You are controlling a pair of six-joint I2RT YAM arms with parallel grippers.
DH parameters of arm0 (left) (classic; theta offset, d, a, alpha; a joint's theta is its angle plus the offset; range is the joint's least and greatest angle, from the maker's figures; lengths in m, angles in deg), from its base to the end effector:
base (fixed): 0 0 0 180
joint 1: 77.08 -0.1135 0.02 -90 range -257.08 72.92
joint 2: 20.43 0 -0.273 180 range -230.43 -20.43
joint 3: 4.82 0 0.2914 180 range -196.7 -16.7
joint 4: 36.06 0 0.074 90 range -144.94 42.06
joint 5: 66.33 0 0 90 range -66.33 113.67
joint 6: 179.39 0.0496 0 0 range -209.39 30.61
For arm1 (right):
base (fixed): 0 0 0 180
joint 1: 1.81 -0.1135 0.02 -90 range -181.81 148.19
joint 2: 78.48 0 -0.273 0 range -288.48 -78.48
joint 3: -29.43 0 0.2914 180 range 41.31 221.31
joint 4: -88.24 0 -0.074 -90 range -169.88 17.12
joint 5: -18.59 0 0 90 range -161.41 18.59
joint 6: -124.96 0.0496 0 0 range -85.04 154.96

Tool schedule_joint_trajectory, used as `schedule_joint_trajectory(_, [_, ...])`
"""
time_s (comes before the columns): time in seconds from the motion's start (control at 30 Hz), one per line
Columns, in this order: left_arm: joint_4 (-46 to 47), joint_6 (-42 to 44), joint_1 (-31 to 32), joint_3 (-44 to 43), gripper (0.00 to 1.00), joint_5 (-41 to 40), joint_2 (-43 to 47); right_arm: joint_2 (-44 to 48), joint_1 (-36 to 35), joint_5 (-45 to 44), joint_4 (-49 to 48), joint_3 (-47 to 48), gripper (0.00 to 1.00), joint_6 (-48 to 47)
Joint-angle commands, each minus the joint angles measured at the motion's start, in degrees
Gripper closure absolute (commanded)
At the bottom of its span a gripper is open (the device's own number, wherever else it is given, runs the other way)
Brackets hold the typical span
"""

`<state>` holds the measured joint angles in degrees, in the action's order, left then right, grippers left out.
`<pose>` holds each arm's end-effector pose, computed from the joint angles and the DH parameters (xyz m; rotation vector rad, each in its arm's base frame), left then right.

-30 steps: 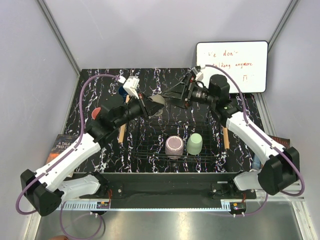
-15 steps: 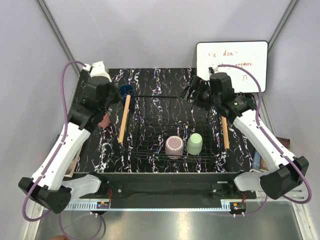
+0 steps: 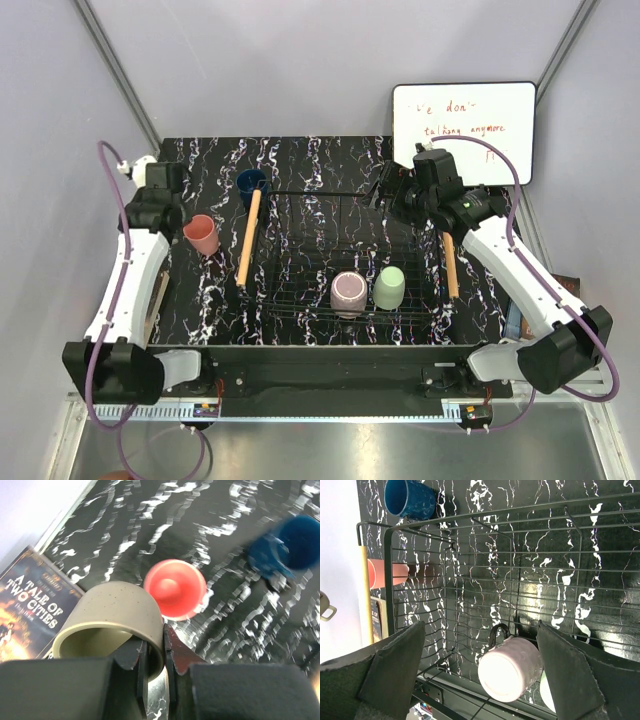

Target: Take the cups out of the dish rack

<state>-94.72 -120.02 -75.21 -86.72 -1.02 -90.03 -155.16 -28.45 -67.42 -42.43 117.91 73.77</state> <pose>0.2922 0.0112 0.3453 -0.7630 2.1682 0.2246 0.3026 0.1557 0.3635 0.2060 2.3079 0.6851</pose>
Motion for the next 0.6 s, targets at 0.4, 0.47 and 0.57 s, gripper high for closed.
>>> schedule_joint_trajectory(0.4, [4.4, -6.7, -12.2, -8.4, 1.0, 10.6, -23.0, 1.1, -0.5, 2.5, 0.4, -2.0, 0.0, -0.6])
schedule_joint_trajectory(0.47, [4.2, -7.2, -12.3, -8.9, 1.0, 10.4, -24.9, 1.5, -0.5, 2.3, 0.4, -2.5, 0.0, -0.5])
schedule_joint_trajectory(0.57, [4.2, -8.0, -12.8, -9.9, 1.0, 10.3, -26.9, 2.2, -0.5, 2.2, 0.3, -3.6, 0.0, 0.1])
